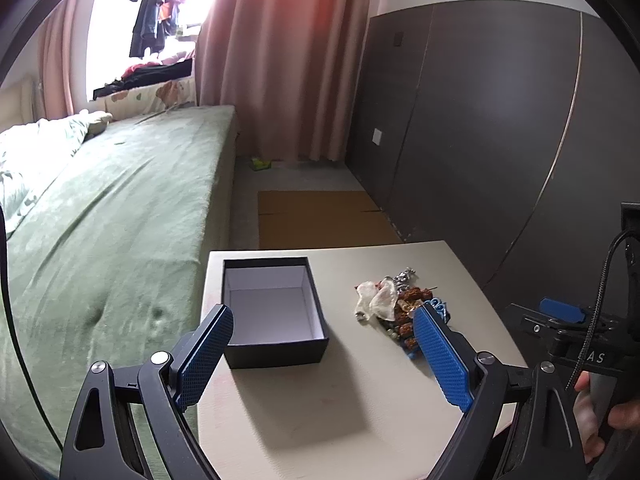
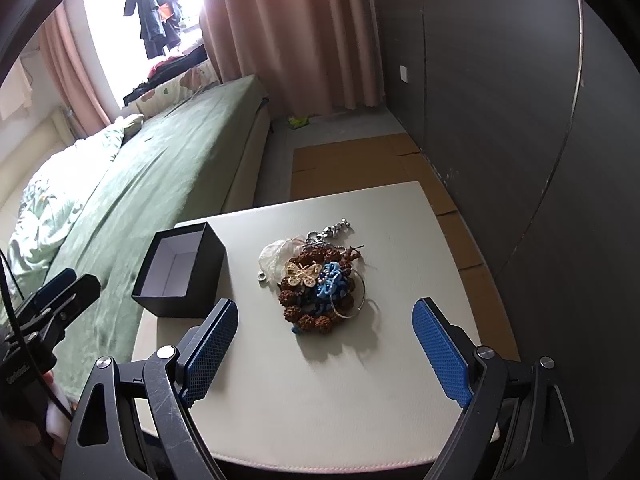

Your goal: Organize jewelry

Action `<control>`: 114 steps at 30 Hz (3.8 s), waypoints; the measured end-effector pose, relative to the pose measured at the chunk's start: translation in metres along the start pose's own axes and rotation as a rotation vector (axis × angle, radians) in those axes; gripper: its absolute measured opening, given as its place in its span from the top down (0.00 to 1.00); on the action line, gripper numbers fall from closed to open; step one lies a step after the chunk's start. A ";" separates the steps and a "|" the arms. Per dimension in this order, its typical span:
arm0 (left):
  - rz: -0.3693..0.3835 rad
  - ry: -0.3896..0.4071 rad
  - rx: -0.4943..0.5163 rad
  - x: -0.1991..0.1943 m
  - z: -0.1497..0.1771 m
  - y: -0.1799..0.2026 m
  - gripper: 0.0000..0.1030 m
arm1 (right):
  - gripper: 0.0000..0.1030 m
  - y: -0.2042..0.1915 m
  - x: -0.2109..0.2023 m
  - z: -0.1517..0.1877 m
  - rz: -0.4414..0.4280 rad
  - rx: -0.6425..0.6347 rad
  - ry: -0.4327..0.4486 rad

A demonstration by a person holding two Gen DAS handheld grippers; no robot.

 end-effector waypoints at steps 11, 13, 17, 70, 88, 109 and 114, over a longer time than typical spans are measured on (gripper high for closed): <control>0.044 -0.030 0.027 0.019 -0.007 0.022 0.11 | 0.13 0.031 -0.001 -0.011 0.001 0.108 0.022; 0.055 -0.040 0.031 0.025 -0.012 0.027 0.11 | 0.13 0.040 0.002 -0.012 -0.002 0.145 0.017; 0.088 -0.065 0.027 0.034 -0.026 0.034 0.14 | 0.13 0.057 0.011 -0.014 -0.060 0.233 0.000; 0.191 -0.333 -0.175 0.180 -0.014 0.048 1.00 | 0.22 0.080 0.153 -0.050 -0.187 0.468 -0.157; 0.224 -0.159 -0.343 0.121 -0.069 -0.029 1.00 | 0.53 0.029 0.212 -0.066 -0.047 0.291 -0.256; 0.205 -0.073 -0.402 0.064 -0.082 -0.078 1.00 | 0.81 0.019 0.210 -0.070 0.011 0.167 -0.220; 0.201 -0.049 -0.403 0.046 -0.084 -0.088 1.00 | 0.81 0.006 0.170 -0.085 -0.089 0.168 -0.117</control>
Point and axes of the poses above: each gripper's, at about its wrist camera, not at the fingertips, and x roughly the way its jaws point, y to its right, z to its underside, the point moved 7 cm from there along x, roughly the way its jaws point, and after that the axes turned 2 degrees about -z, right-handed, at the moved point
